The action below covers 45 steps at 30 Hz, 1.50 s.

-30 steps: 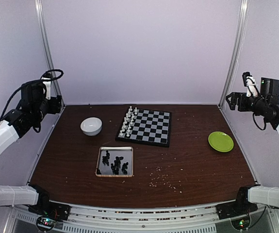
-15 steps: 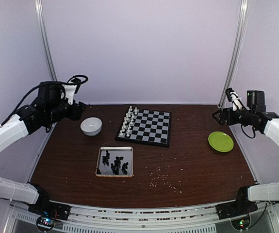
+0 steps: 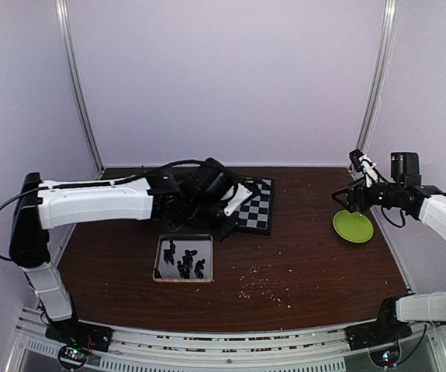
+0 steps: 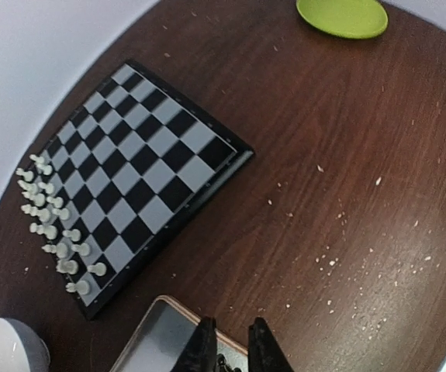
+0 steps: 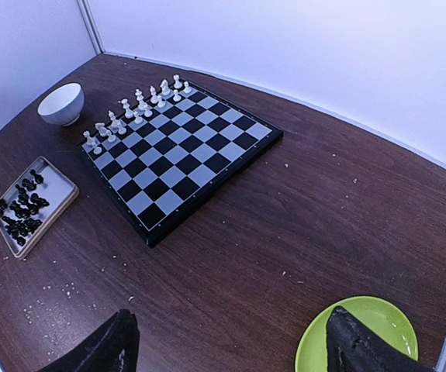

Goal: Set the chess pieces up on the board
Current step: Move the storage box to the center of the board.

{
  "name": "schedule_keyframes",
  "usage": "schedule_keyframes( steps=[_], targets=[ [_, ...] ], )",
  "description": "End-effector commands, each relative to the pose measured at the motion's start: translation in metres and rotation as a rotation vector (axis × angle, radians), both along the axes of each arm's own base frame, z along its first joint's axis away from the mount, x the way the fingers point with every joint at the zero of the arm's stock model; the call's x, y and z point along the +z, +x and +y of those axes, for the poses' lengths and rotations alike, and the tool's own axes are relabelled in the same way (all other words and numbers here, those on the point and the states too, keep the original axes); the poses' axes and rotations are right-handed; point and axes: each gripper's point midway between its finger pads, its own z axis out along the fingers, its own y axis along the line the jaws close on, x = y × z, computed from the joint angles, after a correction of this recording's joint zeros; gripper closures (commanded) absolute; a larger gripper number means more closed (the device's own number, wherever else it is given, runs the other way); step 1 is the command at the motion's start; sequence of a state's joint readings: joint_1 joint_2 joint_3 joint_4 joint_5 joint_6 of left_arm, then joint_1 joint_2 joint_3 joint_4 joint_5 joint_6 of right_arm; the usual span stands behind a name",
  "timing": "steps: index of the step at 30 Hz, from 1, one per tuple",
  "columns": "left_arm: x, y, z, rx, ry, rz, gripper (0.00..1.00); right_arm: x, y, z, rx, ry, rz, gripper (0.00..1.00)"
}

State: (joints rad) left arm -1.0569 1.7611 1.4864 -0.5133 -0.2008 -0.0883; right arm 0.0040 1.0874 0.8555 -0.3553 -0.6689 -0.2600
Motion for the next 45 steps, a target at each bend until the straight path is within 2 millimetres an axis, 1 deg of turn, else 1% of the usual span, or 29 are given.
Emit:
schedule_keyframes(
  steps=[1, 2, 4, 7, 10, 14, 18, 21, 27, 33, 36, 39, 45],
  targets=[
    [-0.045, -0.006, -0.012, -0.014, 0.110, 0.089, 0.91, 0.009, -0.009, 0.011, 0.081, -0.001, -0.047, 0.17],
    [-0.055, -0.007, -0.016, -0.020, 0.127, 0.105, 0.95, 0.009, -0.009, 0.012, 0.085, -0.001, -0.048, 0.17],
    [-0.075, -0.008, -0.021, -0.029, 0.158, 0.136, 0.99, 0.010, -0.009, 0.013, 0.090, 0.001, -0.048, 0.17],
    [-0.099, -0.007, -0.025, -0.034, 0.203, 0.172, 1.00, 0.009, -0.009, 0.013, 0.094, 0.002, -0.046, 0.17],
    [-0.116, -0.007, -0.026, -0.020, 0.230, 0.200, 1.00, 0.010, -0.008, 0.013, 0.094, 0.004, -0.046, 0.18],
    [-0.133, -0.001, -0.016, 0.048, 0.290, 0.214, 1.00, 0.009, -0.008, 0.013, 0.094, 0.003, -0.042, 0.18],
    [-0.148, 0.005, 0.000, 0.137, 0.307, 0.284, 1.00, 0.006, -0.006, 0.014, 0.098, 0.006, -0.026, 0.18],
    [-0.156, 0.009, 0.012, 0.176, 0.317, 0.302, 1.00, 0.003, -0.006, 0.016, 0.104, 0.011, -0.016, 0.18],
    [-0.165, 0.000, 0.024, 0.148, 0.353, 0.327, 1.00, 0.001, -0.006, 0.017, 0.107, 0.008, -0.012, 0.18],
    [-0.177, -0.002, 0.051, 0.167, 0.420, 0.342, 1.00, 0.001, -0.006, 0.017, 0.108, 0.008, -0.012, 0.18],
    [-0.177, -0.003, 0.061, 0.186, 0.428, 0.344, 1.00, 0.000, -0.005, 0.018, 0.110, 0.012, -0.009, 0.18],
    [-0.178, -0.005, 0.078, 0.218, 0.446, 0.347, 1.00, 0.000, -0.005, 0.019, 0.113, 0.012, -0.009, 0.18],
    [-0.180, -0.008, 0.117, 0.299, 0.482, 0.347, 1.00, -0.003, -0.005, 0.021, 0.117, 0.010, -0.001, 0.18]
  ],
)
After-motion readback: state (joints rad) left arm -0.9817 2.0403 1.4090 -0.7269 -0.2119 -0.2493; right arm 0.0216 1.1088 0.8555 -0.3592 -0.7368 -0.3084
